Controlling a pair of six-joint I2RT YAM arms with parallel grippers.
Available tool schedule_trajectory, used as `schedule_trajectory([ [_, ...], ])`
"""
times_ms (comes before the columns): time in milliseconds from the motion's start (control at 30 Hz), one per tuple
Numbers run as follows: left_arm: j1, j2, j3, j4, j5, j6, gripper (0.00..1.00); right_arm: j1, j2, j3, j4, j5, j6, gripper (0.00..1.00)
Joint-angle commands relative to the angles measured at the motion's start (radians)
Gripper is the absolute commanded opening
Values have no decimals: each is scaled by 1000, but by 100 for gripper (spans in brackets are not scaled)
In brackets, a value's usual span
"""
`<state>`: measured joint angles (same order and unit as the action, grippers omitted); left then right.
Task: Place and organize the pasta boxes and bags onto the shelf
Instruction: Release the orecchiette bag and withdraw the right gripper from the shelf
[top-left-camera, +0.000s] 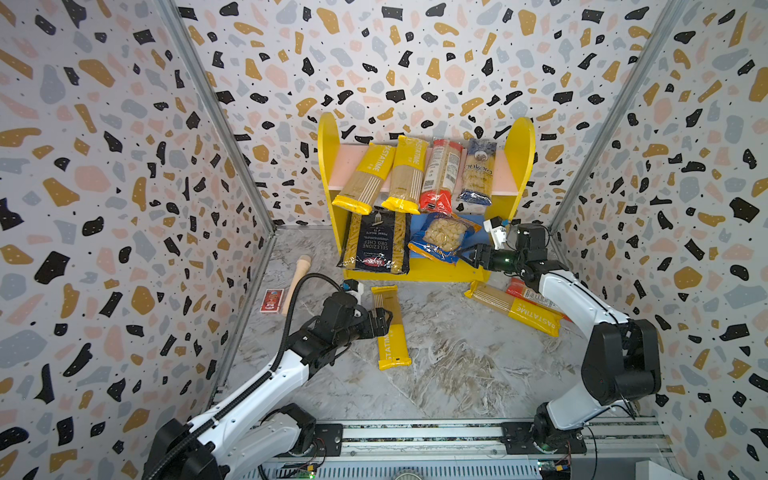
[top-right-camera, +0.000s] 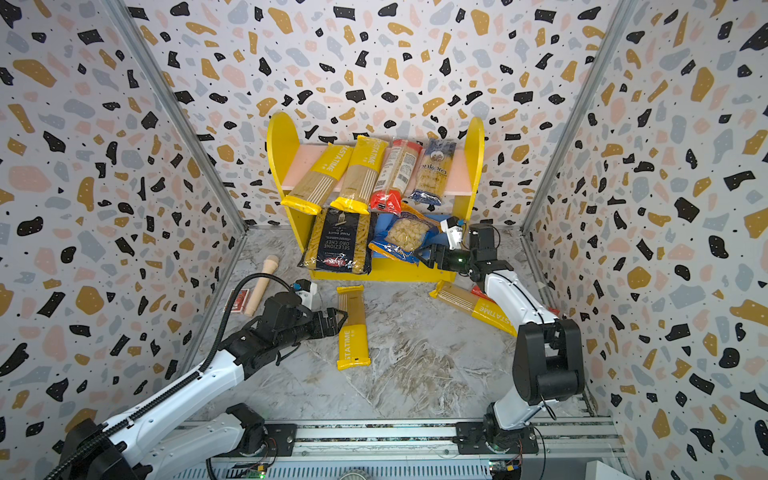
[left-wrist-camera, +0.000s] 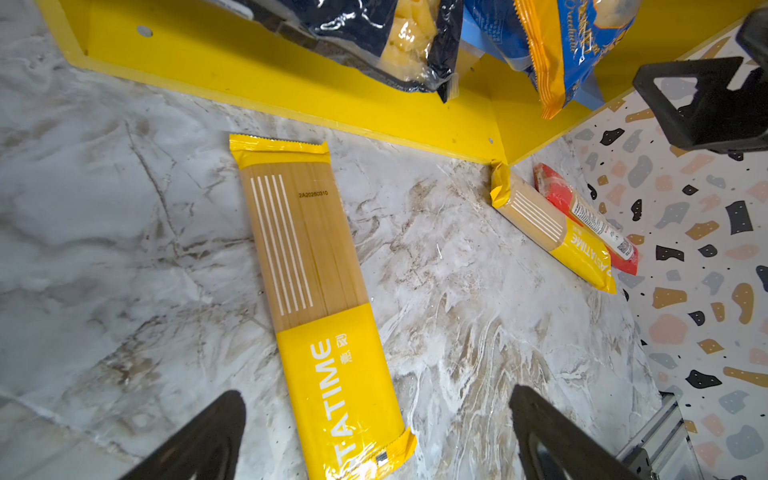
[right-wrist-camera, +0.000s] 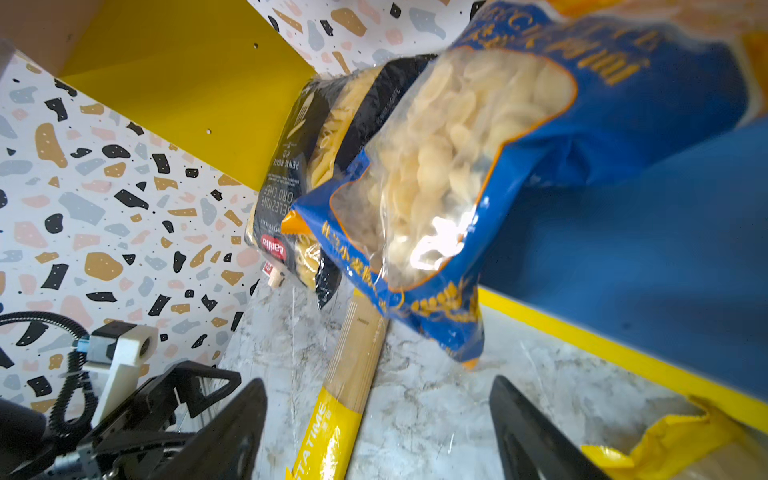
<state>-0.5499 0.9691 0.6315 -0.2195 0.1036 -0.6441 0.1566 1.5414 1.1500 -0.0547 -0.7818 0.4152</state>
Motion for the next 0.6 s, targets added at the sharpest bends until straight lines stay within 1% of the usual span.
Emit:
schedule_trajectory([
  [0,7,-70,-45,-7,-31,-38,100,9,-126,-59,-43,28,-31,84],
  [133,7,-152,-95,-41,-79,-64,100,34,-250,-145,-74,63,-36,83],
  [233,7,-209,-116,-81,-103,-77,100,98,-324,-193,-101,94,-36,83],
  [333,8,-278,-145,-129,-144,-118,100,243,-361,-228,-150,215,-54,83],
  [367,7,-307,-160,-144,-157,-135,100,303,-365,-232,-173,279,-58,84],
  [500,7,-427,-213,-225,-205,-214,99,489,-363,-262,-204,478,-14,88],
  [567,7,-488,-227,-276,-230,-233,100,567,-349,-265,-219,550,9,89],
])
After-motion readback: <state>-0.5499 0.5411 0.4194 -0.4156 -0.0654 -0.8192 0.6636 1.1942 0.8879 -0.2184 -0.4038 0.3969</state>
